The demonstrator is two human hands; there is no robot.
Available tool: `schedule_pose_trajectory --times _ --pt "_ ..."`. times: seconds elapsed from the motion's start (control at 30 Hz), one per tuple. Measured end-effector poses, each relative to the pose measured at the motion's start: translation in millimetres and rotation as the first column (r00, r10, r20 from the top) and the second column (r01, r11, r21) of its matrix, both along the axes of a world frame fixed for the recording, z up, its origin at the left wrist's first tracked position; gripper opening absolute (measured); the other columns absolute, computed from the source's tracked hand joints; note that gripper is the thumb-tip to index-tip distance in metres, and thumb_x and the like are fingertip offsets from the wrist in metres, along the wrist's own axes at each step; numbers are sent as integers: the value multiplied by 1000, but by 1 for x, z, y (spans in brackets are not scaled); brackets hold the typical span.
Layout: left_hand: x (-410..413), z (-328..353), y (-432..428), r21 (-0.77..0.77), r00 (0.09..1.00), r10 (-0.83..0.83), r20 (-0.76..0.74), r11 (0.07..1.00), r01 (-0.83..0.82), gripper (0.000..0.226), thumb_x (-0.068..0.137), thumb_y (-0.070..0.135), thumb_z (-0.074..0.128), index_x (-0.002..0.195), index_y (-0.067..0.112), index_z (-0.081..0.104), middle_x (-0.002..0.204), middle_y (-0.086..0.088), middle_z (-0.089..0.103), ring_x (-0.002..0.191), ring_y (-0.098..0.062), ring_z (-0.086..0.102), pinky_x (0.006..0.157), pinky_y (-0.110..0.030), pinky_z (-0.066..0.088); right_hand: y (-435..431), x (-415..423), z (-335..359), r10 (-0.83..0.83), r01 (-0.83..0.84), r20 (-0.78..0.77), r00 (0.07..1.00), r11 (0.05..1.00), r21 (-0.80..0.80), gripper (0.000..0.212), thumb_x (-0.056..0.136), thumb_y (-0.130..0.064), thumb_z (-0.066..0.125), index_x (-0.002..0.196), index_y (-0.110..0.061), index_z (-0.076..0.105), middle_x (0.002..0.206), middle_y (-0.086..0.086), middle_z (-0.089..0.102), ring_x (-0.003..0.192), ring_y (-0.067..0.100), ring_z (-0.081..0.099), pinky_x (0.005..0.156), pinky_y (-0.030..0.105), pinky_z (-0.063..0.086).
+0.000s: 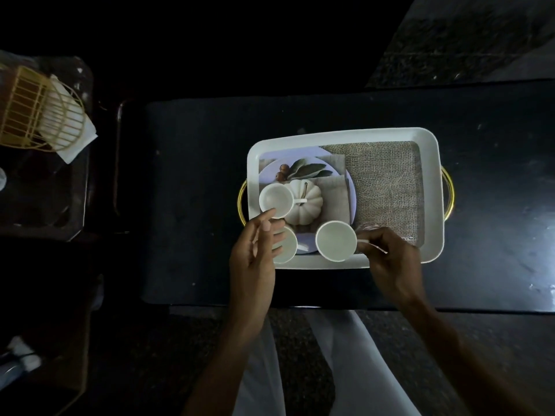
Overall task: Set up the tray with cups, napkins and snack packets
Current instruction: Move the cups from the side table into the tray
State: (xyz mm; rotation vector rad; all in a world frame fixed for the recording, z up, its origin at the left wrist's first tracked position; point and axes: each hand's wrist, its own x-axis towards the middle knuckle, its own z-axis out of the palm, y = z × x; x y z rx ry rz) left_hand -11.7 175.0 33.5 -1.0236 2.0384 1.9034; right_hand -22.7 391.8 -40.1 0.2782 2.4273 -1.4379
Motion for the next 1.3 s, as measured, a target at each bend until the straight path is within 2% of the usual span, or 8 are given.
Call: schedule_pose_trajectory --times 0.17,0.43,0.67,0.8,0.93,1.03,1.17,1.3 --pt "7 -1 -4 -6 1000 0 0 1000 0 39 99 43 43 125 25 65 112 2 76 102 -13 74 90 -33 58 1 3 -6 20 -20 13 1000 1000 7 17 81 -5 76 84 -21 70 89 -23 68 84 -14 64 72 0 43" --pt "12 -1 -11 -18 1000 -5 -8 1000 4 45 97 45 43 127 21 65 110 2 77 101 -10 74 88 -31 57 -4 5 -13 -35 34 107 994 999 19 24 81 -8 77 78 -30 68 89 -16 73 84 -13 65 73 0 44" --pt "13 3 -25 -44 999 -5 -36 999 4 36 98 44 43 122 31 66 109 6 77 102 -9 73 91 -34 59 -2 10 -8 21 -30 111 994 996 81 18 86 -9 73 97 -24 71 101 -13 73 91 -15 64 78 1 47" --pt "14 2 -40 -67 997 28 -74 997 -33 25 103 42 46 119 37 65 108 9 77 102 -7 74 91 -33 61 -5 7 16 116 -119 30 993 975 186 29 88 -10 70 117 -16 69 113 -11 65 104 10 64 87 28 52" --pt "23 -1 -61 -192 990 -8 -141 981 -19 31 100 40 50 127 35 63 119 15 73 114 -1 67 95 -27 57 -27 1 44 87 -85 -4 996 978 192 29 94 -15 60 122 -12 65 115 -7 64 108 15 60 91 38 51" --pt "31 -5 -83 -396 971 -161 -178 915 79 36 101 33 50 133 22 62 133 8 66 125 -3 60 103 -29 52 -61 -4 58 182 -162 -46 982 944 286 35 94 -15 61 129 -9 59 127 5 62 114 23 59 93 37 49" --pt "45 -8 -123 -672 918 -382 -108 709 216 45 103 35 45 140 13 58 151 -3 53 144 -18 45 116 -30 40 -127 -8 62 384 -314 -97 918 855 412 52 93 -19 63 140 -3 48 150 14 45 142 28 36 113 41 35" --pt "56 -8 -178 -824 890 -449 75 474 309 51 104 37 41 148 13 50 162 -8 37 154 -27 28 121 -51 33 -203 -9 54 545 -450 -46 837 734 509 71 96 -33 57 153 -6 25 162 13 20 152 28 9 121 51 21"
